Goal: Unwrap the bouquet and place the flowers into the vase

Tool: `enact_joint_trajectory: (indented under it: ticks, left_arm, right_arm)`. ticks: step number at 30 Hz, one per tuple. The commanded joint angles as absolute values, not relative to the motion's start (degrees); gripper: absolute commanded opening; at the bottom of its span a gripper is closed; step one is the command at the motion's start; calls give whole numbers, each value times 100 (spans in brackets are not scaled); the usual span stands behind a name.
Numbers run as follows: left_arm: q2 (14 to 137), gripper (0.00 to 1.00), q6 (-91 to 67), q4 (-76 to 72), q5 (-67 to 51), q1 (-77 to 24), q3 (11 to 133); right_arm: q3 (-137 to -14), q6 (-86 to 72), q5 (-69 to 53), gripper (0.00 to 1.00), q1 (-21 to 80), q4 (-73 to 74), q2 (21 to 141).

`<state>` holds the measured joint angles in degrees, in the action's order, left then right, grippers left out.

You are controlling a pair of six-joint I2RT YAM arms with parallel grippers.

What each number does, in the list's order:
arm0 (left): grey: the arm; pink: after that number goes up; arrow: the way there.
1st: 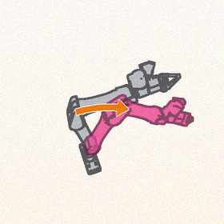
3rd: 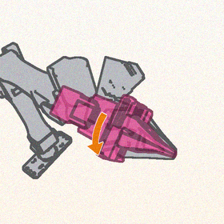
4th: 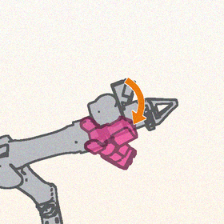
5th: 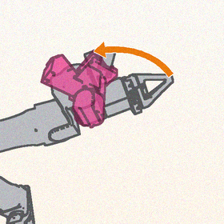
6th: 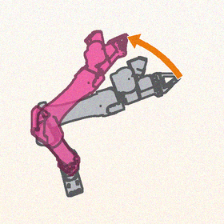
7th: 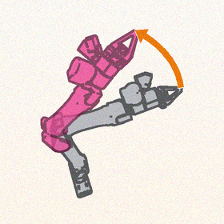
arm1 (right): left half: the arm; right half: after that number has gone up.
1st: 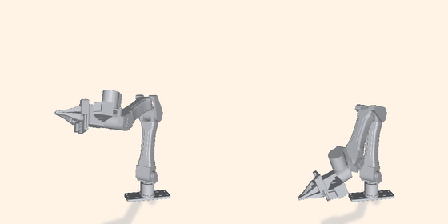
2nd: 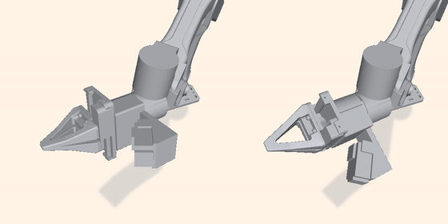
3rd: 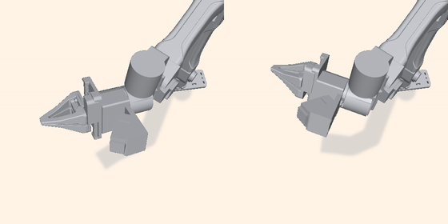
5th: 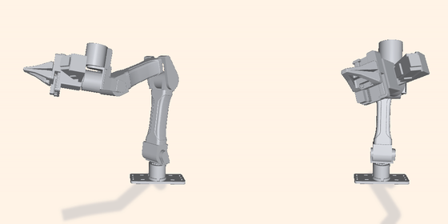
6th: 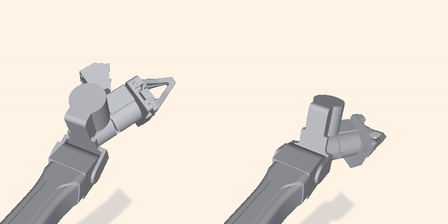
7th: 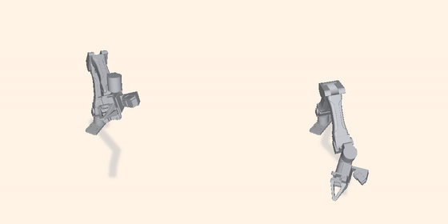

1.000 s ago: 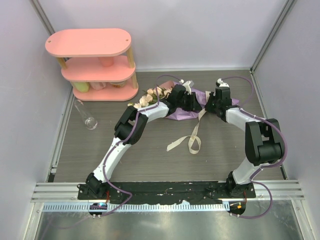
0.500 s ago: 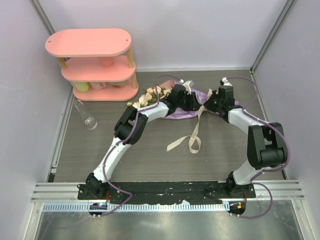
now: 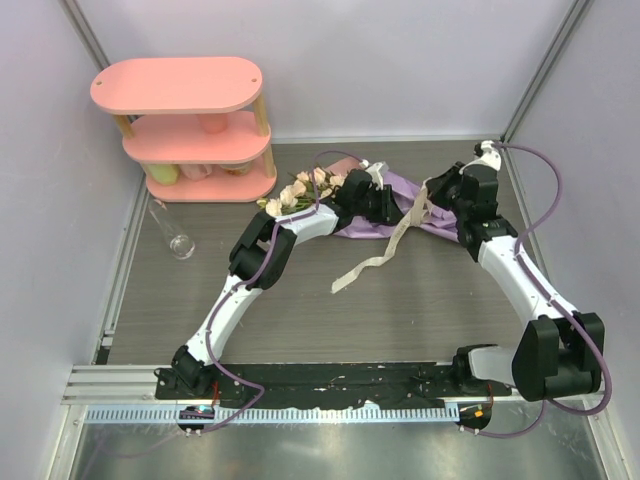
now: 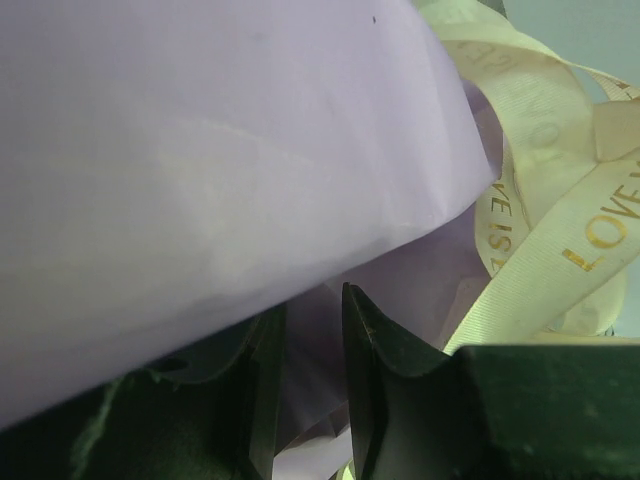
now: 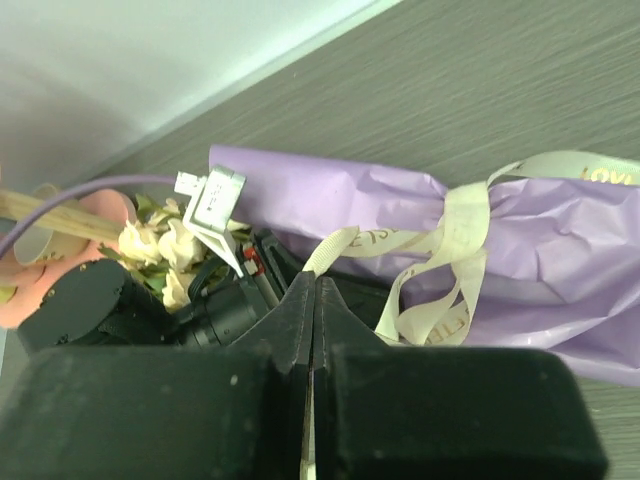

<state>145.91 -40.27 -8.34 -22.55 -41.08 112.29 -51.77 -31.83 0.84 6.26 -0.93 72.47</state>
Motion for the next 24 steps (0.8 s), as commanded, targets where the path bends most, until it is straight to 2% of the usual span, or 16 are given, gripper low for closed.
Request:
enact_joint_trajectory:
  ticks: [1,6,10,19,24]
  left_arm:
    - [14520,33,-3973,-817,-2241,-4078,11241]
    - [14555,33,-3999,-817,-2259,-4087,11276]
    - [14616,33,-4034,-817,-2311,-4096,11320]
    - [14625,33,-4043,-817,-2329,-4139,11329]
    - [14555,33,-3982,-817,-2285,-4175,11311]
  right_arm:
    - [-5458,-2927,606,1,642,183,7163]
    - [-5607,-2865,686,1,633,123,6680]
    - [-6309,-2874,703,1,633,544,6452]
    - [-9864,-2496,1388,1,650,2038,6241]
    - [-11327,-2540,1327,1,642,2802,6205]
